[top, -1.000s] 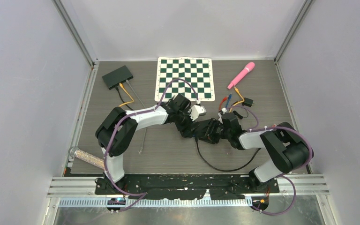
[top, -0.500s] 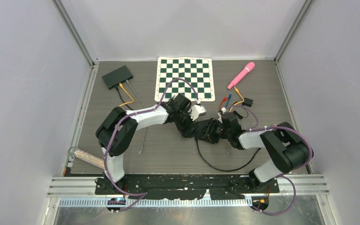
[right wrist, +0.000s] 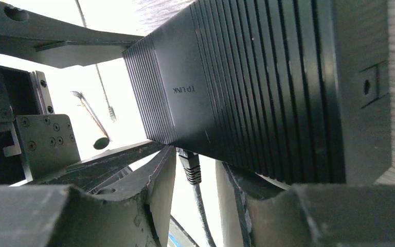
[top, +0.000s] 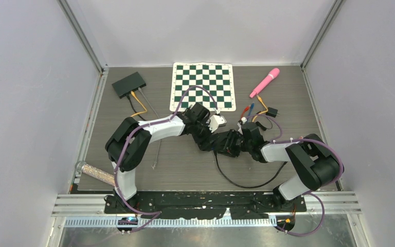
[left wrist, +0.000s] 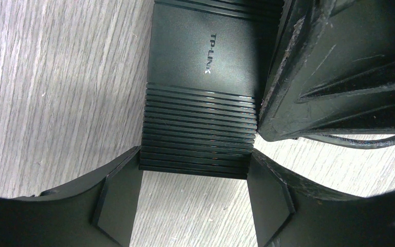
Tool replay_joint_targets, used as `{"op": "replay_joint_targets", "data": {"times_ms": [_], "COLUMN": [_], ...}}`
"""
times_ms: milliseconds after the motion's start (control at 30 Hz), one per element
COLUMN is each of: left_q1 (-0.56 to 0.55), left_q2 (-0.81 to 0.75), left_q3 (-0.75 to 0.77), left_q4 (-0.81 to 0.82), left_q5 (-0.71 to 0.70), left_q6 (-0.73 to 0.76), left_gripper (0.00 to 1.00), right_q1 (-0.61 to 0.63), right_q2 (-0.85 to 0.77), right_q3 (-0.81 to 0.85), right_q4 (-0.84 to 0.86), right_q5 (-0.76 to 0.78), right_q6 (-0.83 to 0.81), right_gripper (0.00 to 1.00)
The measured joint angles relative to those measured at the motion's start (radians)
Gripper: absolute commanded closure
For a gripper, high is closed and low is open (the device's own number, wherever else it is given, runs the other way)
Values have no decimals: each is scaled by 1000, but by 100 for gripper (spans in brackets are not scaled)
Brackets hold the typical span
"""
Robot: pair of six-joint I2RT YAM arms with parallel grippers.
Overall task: Pull the plug from the switch port
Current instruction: Pull the connector from the switch port.
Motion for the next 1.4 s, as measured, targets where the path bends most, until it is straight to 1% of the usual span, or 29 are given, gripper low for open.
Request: {"op": "replay_joint_targets", "data": {"times_ms": [333, 400, 467, 567, 633, 667, 733, 933, 1067, 1400], "left_q1": [0, 0, 0, 0, 0, 0, 0, 0, -6, -20], "left_q2": [0, 2, 2, 3, 3, 3, 3, 3, 3, 3], "left_q3": [1, 3, 4, 5, 5, 5, 5, 5, 5, 5], "left_q4": [-2, -3, -4, -4, -5, -6, -6, -5, -3, -4], "left_q5": [0, 0, -2, -7, -6, -6, -6, -5, 1, -12], "left_q6": [1, 0, -1, -3, 0, 1, 1, 0, -8, -19], "left_gripper": [56, 56, 56, 56, 56, 57, 57, 58, 58, 59], "right_q1": [5, 7, 14, 21, 22, 22, 22, 23, 22, 12], "right_q2": [6, 18, 33, 57, 59, 59, 58, 44, 14, -15], "right_q3": [6, 7, 8, 12, 12, 12, 11, 6, 4, 9], "right_q4": [-3, 10, 33, 52, 58, 58, 58, 47, 0, -80], "right_q5": [-4, -11, -19, -23, -28, -29, -29, -21, -19, -66], "right_q6": [-3, 0, 2, 7, 6, 6, 6, 2, -10, -78], "right_gripper": [60, 62, 71, 77, 85, 91, 94, 95, 95, 95]}}
